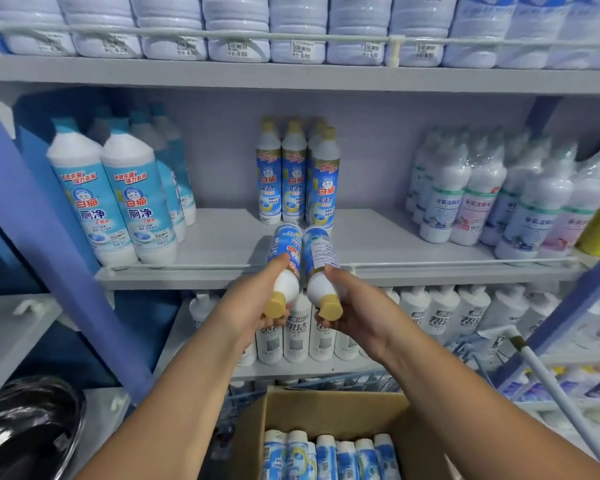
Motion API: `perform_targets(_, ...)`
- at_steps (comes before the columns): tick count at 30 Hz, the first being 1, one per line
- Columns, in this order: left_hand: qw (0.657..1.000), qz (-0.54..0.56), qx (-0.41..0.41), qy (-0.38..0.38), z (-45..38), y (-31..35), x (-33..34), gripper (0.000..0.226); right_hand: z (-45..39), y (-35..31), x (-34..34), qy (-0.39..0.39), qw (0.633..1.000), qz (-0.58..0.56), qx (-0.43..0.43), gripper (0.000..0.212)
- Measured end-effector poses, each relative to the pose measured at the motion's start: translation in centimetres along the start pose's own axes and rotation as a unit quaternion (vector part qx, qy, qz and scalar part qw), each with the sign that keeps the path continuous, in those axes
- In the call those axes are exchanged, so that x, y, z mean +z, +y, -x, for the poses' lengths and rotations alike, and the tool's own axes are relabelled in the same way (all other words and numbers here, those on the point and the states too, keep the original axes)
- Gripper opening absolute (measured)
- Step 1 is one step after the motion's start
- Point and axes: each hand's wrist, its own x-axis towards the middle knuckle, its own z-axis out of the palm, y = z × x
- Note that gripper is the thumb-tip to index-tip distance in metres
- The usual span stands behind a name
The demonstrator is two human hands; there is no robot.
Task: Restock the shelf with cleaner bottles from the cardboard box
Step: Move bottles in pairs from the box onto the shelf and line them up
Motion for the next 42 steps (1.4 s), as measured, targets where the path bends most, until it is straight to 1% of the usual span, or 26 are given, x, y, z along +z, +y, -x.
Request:
perform_targets(4, 0.999, -0.008, -0.024, -0.025, -1.5, 0.3, 0.1, 0.061, -1.6, -0.1, -0.1, 0.003, 1.000, 0.002, 0.006, 0.032)
perform_targets(8, 0.997, -0.035, -0.048, -0.041, -2.5, 1.1, 0.1, 0.063, -2.7, -0.6, -0.1, 0.018, 1.000, 0.017, -0.002, 0.044)
perform_targets(9, 0.997, -0.038, -0.047, -0.037, -2.7, 1.2, 0.2, 0.062, -2.9, -0.6, 0.0, 0.014, 1.000, 0.021, -0.005, 0.042)
perform_targets(11, 0.998, -0.042, -0.035, -0.022, -2.7, 1.7, 0.7, 0.059, -3.2, -0.8, 0.2, -0.002, 0.999, 0.030, -0.010, 0.035)
perform_targets(14, 0.999, -0.037, -0.017, -0.008, -2.9, 2.4, 1.4, 0.054, -3.8, -0.9, 0.2, -0.018, 0.996, 0.076, -0.033, 0.033)
perform_targets(17, 0.997, -0.064, 0.004, -0.038, -3.2, 2.7, 1.4, 0.041, -4.5, -1.0, -0.4, -0.039, 0.992, 0.112, -0.053, 0.035)
perform_targets(19, 0.994, -0.096, 0.021, -0.056, -3.4, 2.5, 1.0, 0.041, -4.8, -0.9, -1.0, -0.064, 0.987, 0.134, -0.063, 0.038)
perform_targets(21, 0.987, -0.137, 0.050, -0.066, -3.6, 2.4, 0.5, 0.040, -5.2, -0.8, -1.9, -0.087, 0.986, 0.124, -0.066, 0.038)
perform_targets(23, 0.975, -0.189, 0.091, -0.075, -3.7, 2.4, 0.0, 0.038, -5.7, -0.8, -2.9, -0.113, 0.988, 0.091, -0.054, 0.045)
perform_targets(25, 0.962, -0.227, 0.126, -0.088, -3.8, 2.3, -0.6, 0.037, -5.9, -0.8, -3.7, -0.149, 0.984, 0.079, -0.050, 0.058)
perform_targets(26, 0.955, -0.241, 0.142, -0.095, -3.9, 2.2, -0.9, 0.038, -5.9, -0.8, -4.1, -0.161, 0.980, 0.103, -0.059, 0.068)
perform_targets(28, 0.943, -0.261, 0.172, -0.111, -4.1, 1.6, -1.7, 0.040, -5.7, -0.4, -4.5, -0.169, 0.962, 0.195, -0.094, 0.085)
perform_targets(30, 0.942, -0.248, 0.191, -0.123, -4.2, 1.0, -2.4, 0.037, -5.6, -0.2, -4.6, -0.160, 0.949, 0.245, -0.119, 0.093)
perform_targets(32, 0.949, -0.208, 0.184, -0.151, -4.0, 0.6, -3.0, 0.047, -5.6, -0.3, -4.7, -0.156, 0.949, 0.247, -0.120, 0.099)
perform_targets(34, 0.943, -0.200, 0.180, -0.194, -4.2, 0.1, -3.6, 0.066, -5.5, -0.5, -4.8, -0.156, 0.952, 0.237, -0.114, 0.098)
perform_targets(36, 0.930, -0.244, 0.181, -0.206, -4.4, -0.3, -3.9, 0.088, -5.6, -0.7, -4.7, -0.152, 0.953, 0.234, -0.121, 0.093)
perform_targets(38, 0.916, -0.302, 0.187, -0.186, -4.5, -0.4, -3.8, 0.110, -5.6, -0.8, -4.8, -0.148, 0.952, 0.233, -0.128, 0.091)
perform_targets(39, 0.913, -0.313, 0.199, -0.171, -4.7, -0.5, -3.7, 0.115, -5.6, -0.8, -4.8, -0.149, 0.951, 0.238, -0.129, 0.094)
perform_targets(40, 0.912, -0.313, 0.215, -0.153, -4.8, -0.6, -3.4, 0.114, -5.6, -0.7, -4.9, -0.152, 0.949, 0.243, -0.130, 0.097)
perform_targets(42, 0.916, -0.289, 0.252, -0.119, -4.7, -0.8, -2.6, 0.104, -5.7, -0.5, -4.9, -0.152, 0.944, 0.257, -0.139, 0.102)
